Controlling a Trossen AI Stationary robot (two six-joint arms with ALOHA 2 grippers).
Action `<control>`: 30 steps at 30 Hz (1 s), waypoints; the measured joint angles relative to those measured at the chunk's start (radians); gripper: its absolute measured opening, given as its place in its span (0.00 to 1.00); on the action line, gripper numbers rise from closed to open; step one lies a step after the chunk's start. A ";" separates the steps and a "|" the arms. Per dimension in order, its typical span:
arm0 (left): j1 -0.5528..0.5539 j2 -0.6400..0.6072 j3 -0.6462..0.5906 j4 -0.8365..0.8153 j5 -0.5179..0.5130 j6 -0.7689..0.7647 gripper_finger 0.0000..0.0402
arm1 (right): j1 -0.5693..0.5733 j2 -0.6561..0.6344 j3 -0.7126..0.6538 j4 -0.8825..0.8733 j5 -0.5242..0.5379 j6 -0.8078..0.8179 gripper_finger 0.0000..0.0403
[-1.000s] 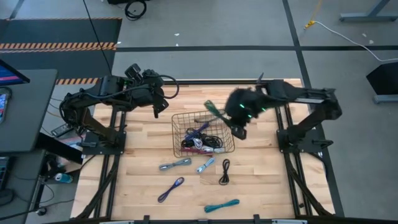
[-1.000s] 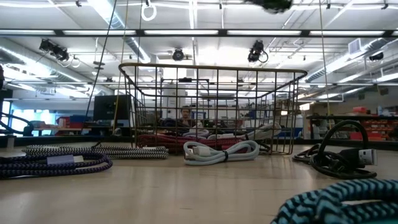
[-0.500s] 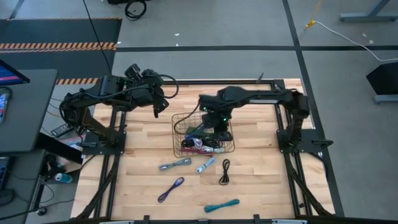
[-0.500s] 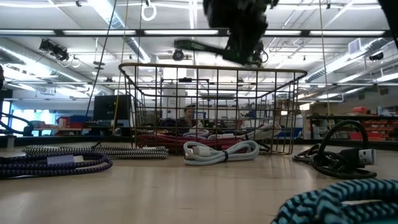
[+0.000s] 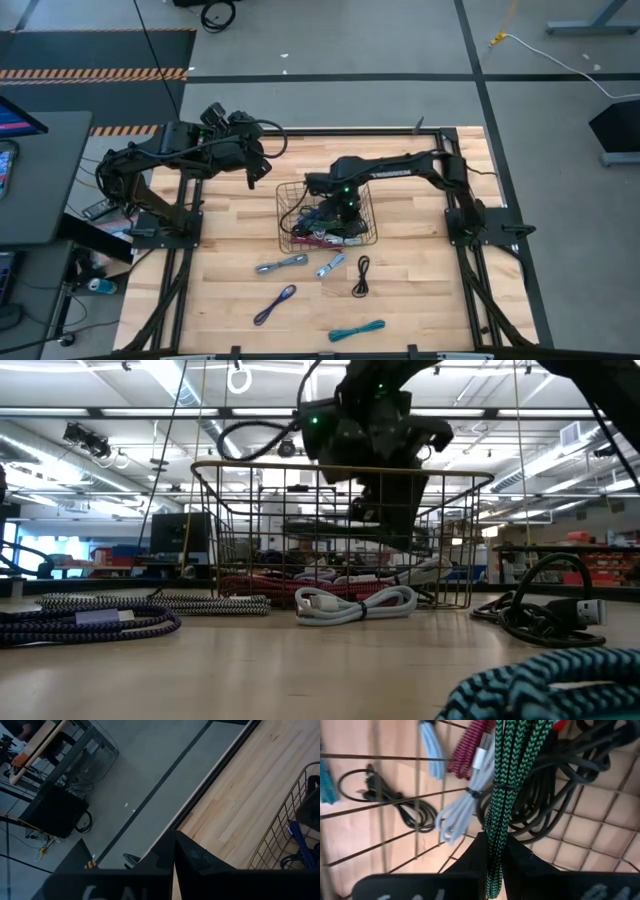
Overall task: Pick and place USB-C Cables
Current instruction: Put the green patterned charger cable into the gold wire basket, then put the black patterned charger cable into the gold wire basket
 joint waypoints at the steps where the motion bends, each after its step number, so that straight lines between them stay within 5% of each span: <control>1: 0.000 0.000 0.000 0.000 0.000 0.000 0.03 | 0.000 0.005 0.000 0.000 0.008 0.008 0.08; 4: 0.000 0.000 0.000 0.000 0.000 0.000 0.03 | 0.000 0.008 0.000 -0.007 0.022 0.030 0.09; 14: 0.000 0.000 0.000 0.000 0.000 0.000 0.03 | 0.022 -0.028 0.021 0.007 0.154 0.058 0.45; 18: -0.005 0.000 0.000 -0.003 0.000 -0.030 0.03 | 0.021 -0.029 0.072 -0.032 0.188 0.103 0.47; 24: -0.047 0.000 0.000 -0.022 0.106 -0.120 0.03 | -0.025 -0.029 0.200 -0.220 0.443 0.132 0.46; 30: -0.145 0.000 0.000 -0.033 0.169 -0.278 0.03 | -0.117 -0.055 0.335 -0.300 0.570 0.186 0.46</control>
